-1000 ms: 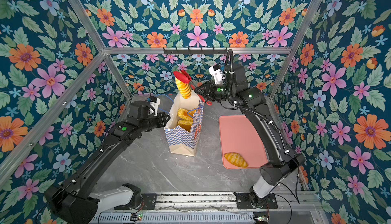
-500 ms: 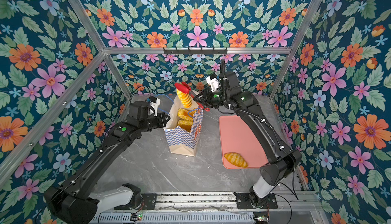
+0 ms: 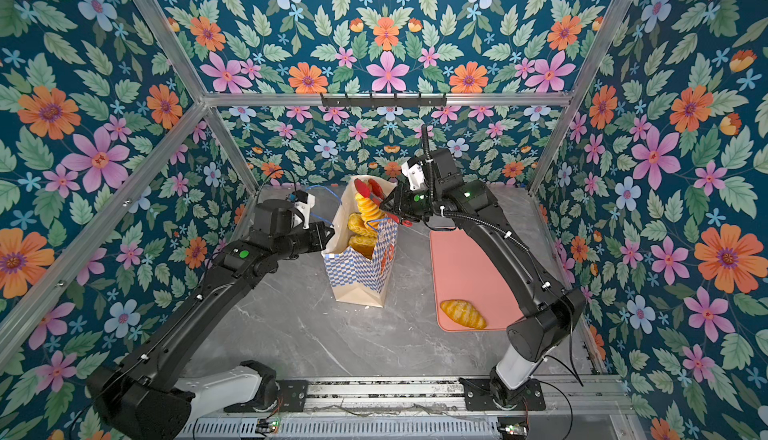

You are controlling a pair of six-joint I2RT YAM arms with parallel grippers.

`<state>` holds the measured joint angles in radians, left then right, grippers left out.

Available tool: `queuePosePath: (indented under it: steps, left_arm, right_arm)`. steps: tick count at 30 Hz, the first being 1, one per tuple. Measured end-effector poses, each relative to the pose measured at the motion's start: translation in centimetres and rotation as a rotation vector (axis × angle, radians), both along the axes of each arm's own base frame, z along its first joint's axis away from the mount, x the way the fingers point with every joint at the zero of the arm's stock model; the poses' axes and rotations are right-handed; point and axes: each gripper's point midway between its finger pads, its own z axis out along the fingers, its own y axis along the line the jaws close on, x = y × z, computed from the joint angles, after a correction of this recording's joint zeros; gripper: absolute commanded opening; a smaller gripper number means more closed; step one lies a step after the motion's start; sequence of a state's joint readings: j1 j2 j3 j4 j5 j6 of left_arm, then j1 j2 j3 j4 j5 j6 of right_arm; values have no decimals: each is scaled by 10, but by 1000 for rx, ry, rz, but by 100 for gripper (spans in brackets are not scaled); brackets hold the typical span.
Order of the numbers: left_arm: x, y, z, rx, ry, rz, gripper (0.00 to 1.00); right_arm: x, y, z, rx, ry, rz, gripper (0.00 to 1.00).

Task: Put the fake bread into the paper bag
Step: 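Lower the ridged bread into the bag and open the tongs, then move the open tongs back over the pink tray toward the crinkled bread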

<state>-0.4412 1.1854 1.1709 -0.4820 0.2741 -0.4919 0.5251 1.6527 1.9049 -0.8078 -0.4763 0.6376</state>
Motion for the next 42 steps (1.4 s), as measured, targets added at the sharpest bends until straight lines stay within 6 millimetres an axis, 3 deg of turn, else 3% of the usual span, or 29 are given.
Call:
queuePosePath:
  steps: [7, 14, 21, 26, 29, 35, 42]
  left_arm:
    - [0, 0, 0, -4, 0, 2, 5]
    - [-1, 0, 0, -4, -1, 2, 5]
    - [-1, 0, 0, -4, -1, 2, 6]
    - [-1, 0, 1, -4, -1, 2, 7]
    - [-1, 0, 0, -4, -1, 1, 8]
    - [0, 0, 1, -6, -6, 1, 8]
    - [0, 0, 2, -7, -8, 1, 8]
  right_arm:
    - [-3, 1, 9, -12, -34, 14, 50]
    - [4, 2, 4, -38, -25, 13, 49]
    - [-4, -4, 28, -38, -85, 13, 48]
    - [-24, -27, 56, -56, -158, -19, 46]
    - [-35, -42, 63, -88, -195, -45, 45]
    - [-60, -87, 42, -231, -188, -140, 45]
    - [-97, -136, -11, -402, -105, -208, 44]
